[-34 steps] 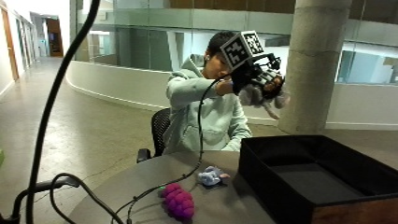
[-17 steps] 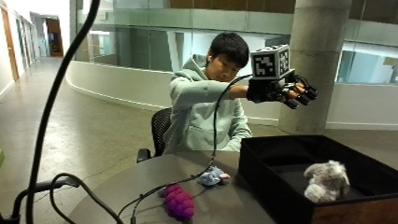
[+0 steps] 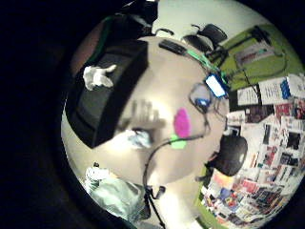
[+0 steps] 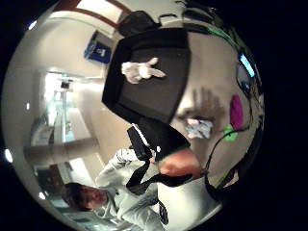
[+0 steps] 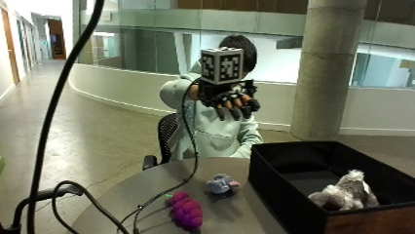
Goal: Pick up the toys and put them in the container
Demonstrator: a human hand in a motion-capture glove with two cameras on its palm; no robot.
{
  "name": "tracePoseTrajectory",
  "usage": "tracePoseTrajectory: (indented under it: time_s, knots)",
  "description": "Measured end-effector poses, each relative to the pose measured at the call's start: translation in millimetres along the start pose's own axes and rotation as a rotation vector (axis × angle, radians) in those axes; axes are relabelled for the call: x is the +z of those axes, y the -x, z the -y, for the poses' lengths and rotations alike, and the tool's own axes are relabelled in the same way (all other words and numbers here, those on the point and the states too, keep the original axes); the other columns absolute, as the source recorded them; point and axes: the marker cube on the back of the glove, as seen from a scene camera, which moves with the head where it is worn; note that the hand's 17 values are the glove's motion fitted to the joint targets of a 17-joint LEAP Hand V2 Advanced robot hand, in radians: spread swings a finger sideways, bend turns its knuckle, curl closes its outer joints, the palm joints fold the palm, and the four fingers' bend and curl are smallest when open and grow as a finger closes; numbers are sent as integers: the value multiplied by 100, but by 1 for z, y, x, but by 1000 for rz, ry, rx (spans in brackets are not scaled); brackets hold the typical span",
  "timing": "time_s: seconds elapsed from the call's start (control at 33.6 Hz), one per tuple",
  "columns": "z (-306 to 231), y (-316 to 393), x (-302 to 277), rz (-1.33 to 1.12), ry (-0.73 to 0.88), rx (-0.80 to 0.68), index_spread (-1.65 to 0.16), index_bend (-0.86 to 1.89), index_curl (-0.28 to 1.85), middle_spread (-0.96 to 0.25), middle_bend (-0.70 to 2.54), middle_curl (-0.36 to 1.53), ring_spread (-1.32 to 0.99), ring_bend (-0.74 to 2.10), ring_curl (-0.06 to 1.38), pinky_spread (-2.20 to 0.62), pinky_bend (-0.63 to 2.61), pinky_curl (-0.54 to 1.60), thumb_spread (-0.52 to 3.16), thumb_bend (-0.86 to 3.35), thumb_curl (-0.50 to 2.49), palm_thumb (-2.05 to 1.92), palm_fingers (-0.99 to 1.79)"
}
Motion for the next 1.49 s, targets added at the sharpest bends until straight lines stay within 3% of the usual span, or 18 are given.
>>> tracePoseTrajectory:
  time_s: [0.18,0.36,0.48,0.8,0.98,1.13,1.22,1.31,1.49]
  knots:
    - [-33,-65,11,47,-9,153,-24,10,33,-2,27,38,-11,43,23,0,73,36,116,-3,35,-3,-12]
    - [-23,-113,52,15,-132,232,-22,11,31,-2,26,38,-8,42,23,1,72,35,117,-4,32,-4,-11]
    - [-13,-120,94,24,-190,387,-19,10,30,-1,22,37,-6,40,23,2,73,35,117,-4,31,-5,-12]
    - [5,-143,201,-6,-85,634,-15,8,26,3,19,37,-1,41,24,2,81,37,112,-5,29,-5,-7]
    - [16,-151,232,-5,-154,670,-15,6,21,0,23,38,-6,63,28,-3,94,38,116,0,30,3,23]
    - [19,-152,241,-95,-264,626,-17,10,20,-9,38,43,-19,93,35,-21,98,37,124,13,34,27,85]
    - [22,-153,244,-123,-324,586,-18,11,20,-13,44,46,-23,102,39,-28,102,39,124,21,39,44,99]
    - [24,-155,244,-100,-348,555,-18,16,21,-16,55,52,-27,106,42,-32,105,42,102,25,47,60,111]
    - [22,-146,232,-5,-232,500,-23,32,28,-20,78,64,-30,120,51,-36,102,45,82,26,56,69,126]
